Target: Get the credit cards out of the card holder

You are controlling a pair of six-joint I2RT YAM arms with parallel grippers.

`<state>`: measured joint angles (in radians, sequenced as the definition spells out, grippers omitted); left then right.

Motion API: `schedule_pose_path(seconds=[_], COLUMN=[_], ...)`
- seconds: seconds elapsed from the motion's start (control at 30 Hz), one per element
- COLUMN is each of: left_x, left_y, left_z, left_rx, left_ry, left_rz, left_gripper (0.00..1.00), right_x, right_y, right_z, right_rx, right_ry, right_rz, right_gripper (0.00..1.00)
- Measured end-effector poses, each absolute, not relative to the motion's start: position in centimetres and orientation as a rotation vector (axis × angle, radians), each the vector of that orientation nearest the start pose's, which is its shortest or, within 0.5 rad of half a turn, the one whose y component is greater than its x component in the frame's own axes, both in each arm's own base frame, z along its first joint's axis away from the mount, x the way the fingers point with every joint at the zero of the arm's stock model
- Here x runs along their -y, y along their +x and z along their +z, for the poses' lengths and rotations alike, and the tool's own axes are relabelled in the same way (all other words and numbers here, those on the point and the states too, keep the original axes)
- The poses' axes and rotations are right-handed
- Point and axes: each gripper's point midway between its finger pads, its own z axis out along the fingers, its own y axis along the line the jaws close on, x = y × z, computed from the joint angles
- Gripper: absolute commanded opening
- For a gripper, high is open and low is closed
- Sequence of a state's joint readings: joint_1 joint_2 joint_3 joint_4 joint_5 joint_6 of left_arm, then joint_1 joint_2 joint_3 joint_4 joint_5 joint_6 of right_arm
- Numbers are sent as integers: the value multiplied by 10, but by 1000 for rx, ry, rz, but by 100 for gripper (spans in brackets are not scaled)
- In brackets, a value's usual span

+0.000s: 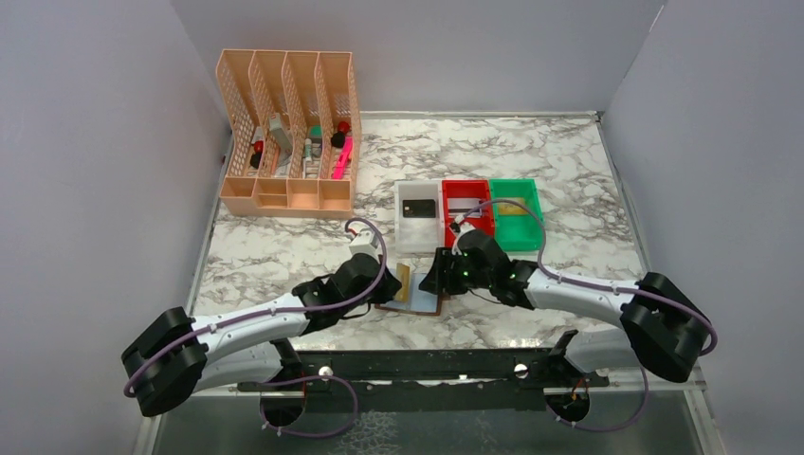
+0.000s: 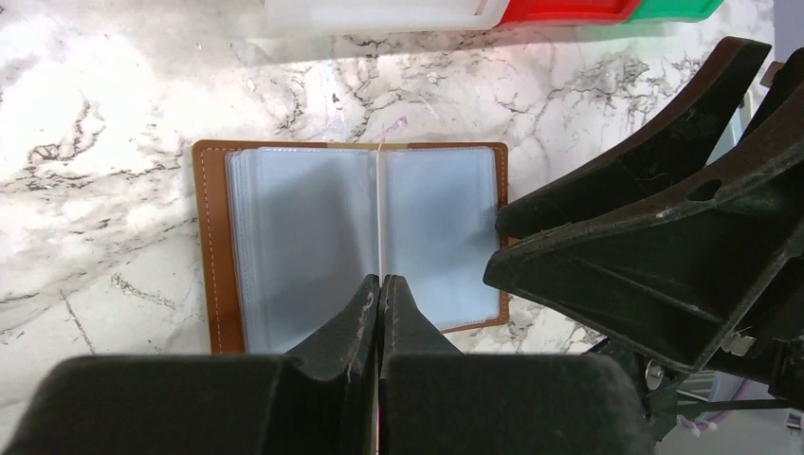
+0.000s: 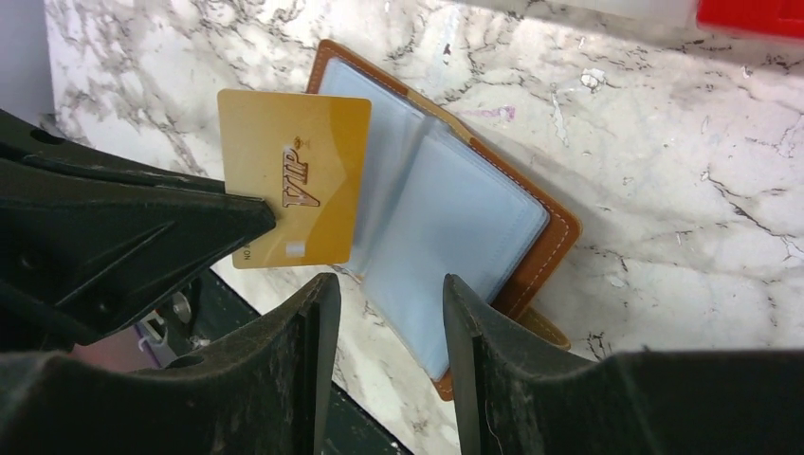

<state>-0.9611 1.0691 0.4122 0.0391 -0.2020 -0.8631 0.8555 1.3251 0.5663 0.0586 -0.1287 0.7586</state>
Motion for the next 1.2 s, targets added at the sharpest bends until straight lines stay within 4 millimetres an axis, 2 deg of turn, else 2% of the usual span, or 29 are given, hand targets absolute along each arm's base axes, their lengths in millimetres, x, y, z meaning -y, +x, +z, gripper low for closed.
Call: schedule_pose_path(seconds=[0.17, 0.23, 0.47, 0.67, 0.8, 0.93, 1.03, 1.1, 1.2], left_x=[255, 255, 254, 258, 260, 260, 265, 271, 278], left_y=[184, 184, 186, 195, 206, 213, 207, 199, 191], left_z=[82, 83, 94, 111, 123, 133, 136, 140, 146], left_rx=[-2269, -2263, -2222, -2187, -2161, -2121, -2108, -2100, -2086], left_ry=[10, 19, 60, 95, 89, 65, 78, 107, 147], left_rz=[-802, -802, -808, -831, -918, -1052, -1161, -1230, -1308], left_gripper=[0, 0, 0, 0, 0, 0, 0, 0, 0], right_x=[-293, -291, -266, -256, -256, -258, -256, -256, -258], right_y=[187, 186, 171, 182, 185, 187, 192, 194, 193], right_z=[76, 81, 94, 118, 121, 120, 115, 116, 121], right_rx=[-2407, -2357, -2124, -2017, -2012, -2039, -2073, -2081, -2073], right_ry=[-189, -189, -118, -57, -85, -129, -114, -91, -84], right_rz=[972, 1005, 1143, 1119, 1089, 1139, 1216, 1287, 1380], right_gripper=[49, 52, 60, 61, 58, 58, 63, 74, 72])
